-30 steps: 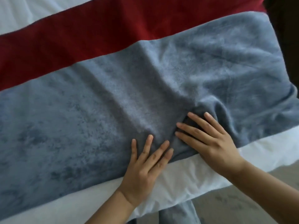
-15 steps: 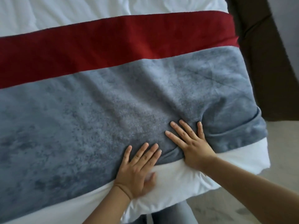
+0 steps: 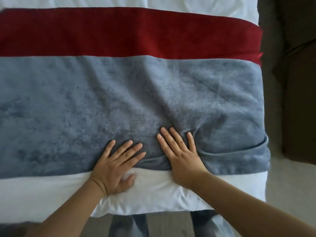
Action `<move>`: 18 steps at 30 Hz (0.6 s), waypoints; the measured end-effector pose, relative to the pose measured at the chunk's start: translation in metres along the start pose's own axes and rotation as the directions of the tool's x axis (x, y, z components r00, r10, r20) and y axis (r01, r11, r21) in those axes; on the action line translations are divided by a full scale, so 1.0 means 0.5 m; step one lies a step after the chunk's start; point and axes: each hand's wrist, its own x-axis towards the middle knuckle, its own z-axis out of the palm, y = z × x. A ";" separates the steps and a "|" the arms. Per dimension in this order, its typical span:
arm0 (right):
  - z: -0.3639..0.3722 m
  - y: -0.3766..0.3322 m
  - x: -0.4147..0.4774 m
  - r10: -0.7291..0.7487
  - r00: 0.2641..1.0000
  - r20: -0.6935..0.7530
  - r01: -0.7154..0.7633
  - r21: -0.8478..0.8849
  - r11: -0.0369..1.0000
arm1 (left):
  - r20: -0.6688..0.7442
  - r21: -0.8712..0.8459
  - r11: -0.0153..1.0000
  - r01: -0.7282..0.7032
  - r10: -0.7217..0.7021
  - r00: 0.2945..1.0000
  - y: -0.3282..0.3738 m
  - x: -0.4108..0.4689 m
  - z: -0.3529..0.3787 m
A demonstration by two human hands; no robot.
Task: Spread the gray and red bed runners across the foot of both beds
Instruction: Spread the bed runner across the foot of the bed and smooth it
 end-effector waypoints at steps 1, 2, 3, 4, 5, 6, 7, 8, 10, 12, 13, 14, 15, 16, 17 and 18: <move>-0.010 0.016 -0.006 -0.062 0.998 0.013 0.062 0.019 0.998 | 0.009 0.022 1.000 0.012 -0.012 1.000 0.004 0.002 -0.005; -0.020 0.036 -0.015 -0.129 0.991 0.024 0.128 0.039 0.991 | 0.015 0.040 0.999 0.029 -0.030 0.999 0.013 0.003 -0.010; -0.027 0.060 -0.028 -0.191 0.981 0.025 0.189 0.057 0.980 | 0.018 0.052 0.997 0.056 -0.057 0.998 0.028 0.005 -0.017; -0.033 0.088 -0.044 -0.235 0.972 0.025 0.233 0.064 0.970 | 0.016 0.056 0.995 0.088 -0.089 0.996 0.049 0.014 -0.025; -0.039 0.119 -0.060 -0.262 0.965 0.030 0.260 0.060 0.964 | 0.001 0.052 0.992 0.118 -0.118 0.993 0.075 0.031 -0.035; -0.044 0.154 -0.077 -0.278 0.960 0.040 0.276 0.044 0.960 | -0.019 0.042 0.990 0.137 -0.136 0.991 0.105 0.059 -0.045; -0.048 0.189 -0.095 -0.284 0.958 0.042 0.284 0.019 0.959 | -0.030 0.029 0.989 0.145 -0.144 0.989 0.139 0.094 -0.055; -0.050 0.223 -0.112 -0.277 0.960 0.036 0.277 -0.004 0.961 | -0.028 0.018 0.989 0.147 -0.147 0.989 0.178 0.135 -0.064; -0.051 0.283 -0.148 -0.224 0.974 0.011 0.224 -0.016 0.974 | -0.023 0.000 0.990 0.142 -0.142 0.990 0.262 0.224 -0.076; -0.045 0.339 -0.185 -0.157 0.986 -0.057 0.157 0.008 0.988 | -0.046 -0.035 0.993 0.113 -0.114 0.992 0.351 0.310 -0.078; -0.041 0.365 -0.203 -0.130 0.986 -0.100 0.133 0.025 0.991 | -0.059 -0.044 0.995 0.085 -0.088 0.994 0.392 0.346 -0.077; -0.036 0.389 -0.221 -0.114 0.984 -0.136 0.120 0.033 0.992 | -0.071 -0.045 0.997 0.060 -0.063 0.995 0.428 0.377 -0.075; -0.032 0.410 -0.237 -0.100 0.982 -0.160 0.107 0.036 0.994 | -0.079 -0.043 0.998 0.049 -0.052 0.996 0.456 0.403 -0.073; -0.027 0.429 -0.252 -0.087 0.981 -0.174 0.095 0.040 0.995 | -0.078 -0.042 0.998 0.054 -0.057 0.995 0.478 0.423 -0.071; -0.025 0.447 -0.265 -0.076 0.979 -0.188 0.086 0.045 0.995 | -0.067 -0.038 0.997 0.068 -0.070 0.995 0.493 0.438 -0.070; -0.025 0.461 -0.272 -0.068 0.976 -0.209 0.083 0.066 0.994 | -0.061 -0.031 0.996 0.081 -0.083 0.995 0.503 0.445 -0.069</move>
